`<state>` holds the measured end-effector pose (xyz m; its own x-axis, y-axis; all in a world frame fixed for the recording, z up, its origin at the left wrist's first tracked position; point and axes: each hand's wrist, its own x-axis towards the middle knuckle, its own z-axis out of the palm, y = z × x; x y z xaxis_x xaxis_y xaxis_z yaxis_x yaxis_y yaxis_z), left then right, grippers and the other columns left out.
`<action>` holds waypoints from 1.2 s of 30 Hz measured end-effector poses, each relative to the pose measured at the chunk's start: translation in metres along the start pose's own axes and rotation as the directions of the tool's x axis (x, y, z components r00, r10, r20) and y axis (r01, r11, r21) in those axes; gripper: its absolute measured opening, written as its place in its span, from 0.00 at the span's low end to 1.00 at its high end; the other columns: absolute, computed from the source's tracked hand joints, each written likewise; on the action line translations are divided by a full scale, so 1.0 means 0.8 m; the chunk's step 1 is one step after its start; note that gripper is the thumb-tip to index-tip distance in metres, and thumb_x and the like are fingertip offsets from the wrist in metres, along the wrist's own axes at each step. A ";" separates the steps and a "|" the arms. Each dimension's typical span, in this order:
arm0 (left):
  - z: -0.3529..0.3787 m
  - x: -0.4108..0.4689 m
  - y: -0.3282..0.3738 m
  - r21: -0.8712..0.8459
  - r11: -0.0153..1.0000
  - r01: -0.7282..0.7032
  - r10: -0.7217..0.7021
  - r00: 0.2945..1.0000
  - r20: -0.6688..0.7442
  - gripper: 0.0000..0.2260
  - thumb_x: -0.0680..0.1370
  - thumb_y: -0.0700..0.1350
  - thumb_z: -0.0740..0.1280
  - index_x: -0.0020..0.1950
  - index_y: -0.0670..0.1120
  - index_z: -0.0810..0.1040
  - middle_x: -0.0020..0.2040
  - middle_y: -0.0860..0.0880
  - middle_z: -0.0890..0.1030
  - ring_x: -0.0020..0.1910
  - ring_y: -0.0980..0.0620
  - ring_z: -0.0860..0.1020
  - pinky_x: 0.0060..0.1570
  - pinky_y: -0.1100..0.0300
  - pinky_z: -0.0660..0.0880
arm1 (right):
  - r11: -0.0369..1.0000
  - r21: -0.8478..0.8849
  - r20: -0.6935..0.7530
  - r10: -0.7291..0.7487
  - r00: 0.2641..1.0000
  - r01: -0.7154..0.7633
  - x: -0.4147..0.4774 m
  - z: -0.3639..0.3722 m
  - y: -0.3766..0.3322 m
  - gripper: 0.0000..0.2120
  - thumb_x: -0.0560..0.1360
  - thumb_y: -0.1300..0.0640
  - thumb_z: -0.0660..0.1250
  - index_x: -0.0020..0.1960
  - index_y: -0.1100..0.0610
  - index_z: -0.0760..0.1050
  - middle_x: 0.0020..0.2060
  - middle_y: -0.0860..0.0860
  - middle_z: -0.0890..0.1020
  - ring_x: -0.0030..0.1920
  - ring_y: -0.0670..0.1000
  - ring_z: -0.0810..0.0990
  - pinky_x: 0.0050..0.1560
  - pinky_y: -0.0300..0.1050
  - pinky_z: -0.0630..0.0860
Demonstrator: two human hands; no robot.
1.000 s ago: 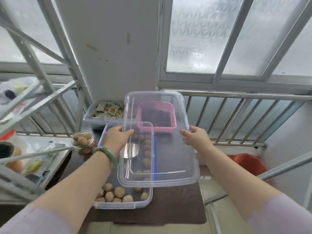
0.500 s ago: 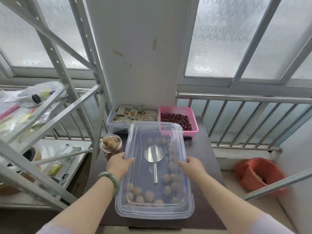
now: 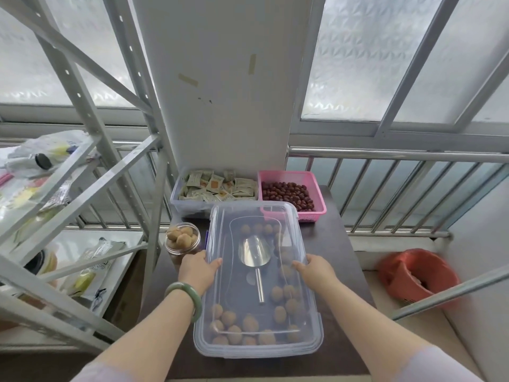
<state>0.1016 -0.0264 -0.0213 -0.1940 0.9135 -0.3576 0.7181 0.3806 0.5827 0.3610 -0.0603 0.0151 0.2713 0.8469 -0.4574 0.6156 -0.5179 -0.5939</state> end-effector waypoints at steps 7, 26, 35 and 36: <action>-0.007 -0.001 0.002 0.019 0.999 -0.027 0.028 0.999 -0.038 0.13 0.77 0.49 0.64 0.53 0.40 0.78 0.52 0.41 0.81 0.52 0.40 0.78 0.47 0.56 0.70 | 0.998 -0.055 -0.053 -0.037 0.998 0.034 -0.009 0.006 -0.002 0.15 0.75 0.48 0.64 0.55 0.57 0.79 0.49 0.53 0.84 0.50 0.55 0.80 0.50 0.46 0.75; 0.008 -0.023 0.021 -0.124 0.992 -0.026 0.029 0.999 0.027 0.20 0.75 0.50 0.68 0.63 0.42 0.76 0.57 0.43 0.82 0.55 0.44 0.78 0.55 0.56 0.72 | 0.991 0.100 -0.047 0.097 0.994 -0.092 0.002 -0.015 0.017 0.27 0.73 0.50 0.69 0.68 0.60 0.70 0.63 0.56 0.78 0.61 0.57 0.77 0.58 0.47 0.73; 0.026 -0.033 0.033 -0.072 0.961 0.267 -0.256 0.958 0.133 0.33 0.75 0.62 0.62 0.66 0.35 0.69 0.62 0.37 0.75 0.60 0.39 0.74 0.60 0.51 0.70 | 0.915 0.294 0.131 0.247 0.960 -0.276 0.006 -0.031 0.041 0.48 0.70 0.39 0.68 0.77 0.60 0.48 0.76 0.57 0.58 0.73 0.60 0.61 0.70 0.57 0.63; 0.027 -0.033 0.032 -0.087 0.959 0.271 -0.254 0.953 0.165 0.33 0.75 0.62 0.61 0.63 0.33 0.71 0.59 0.36 0.77 0.58 0.39 0.76 0.58 0.52 0.71 | 0.917 0.293 0.129 0.243 0.961 -0.271 0.007 -0.030 0.043 0.47 0.70 0.39 0.68 0.77 0.60 0.48 0.76 0.57 0.59 0.73 0.60 0.62 0.70 0.57 0.64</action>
<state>0.1400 -0.0439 -0.0127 -0.2569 0.7501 -0.6093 0.5781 0.6246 0.5251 0.4016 -0.0706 0.0079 0.3152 0.6729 -0.6692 0.2744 -0.7397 -0.6145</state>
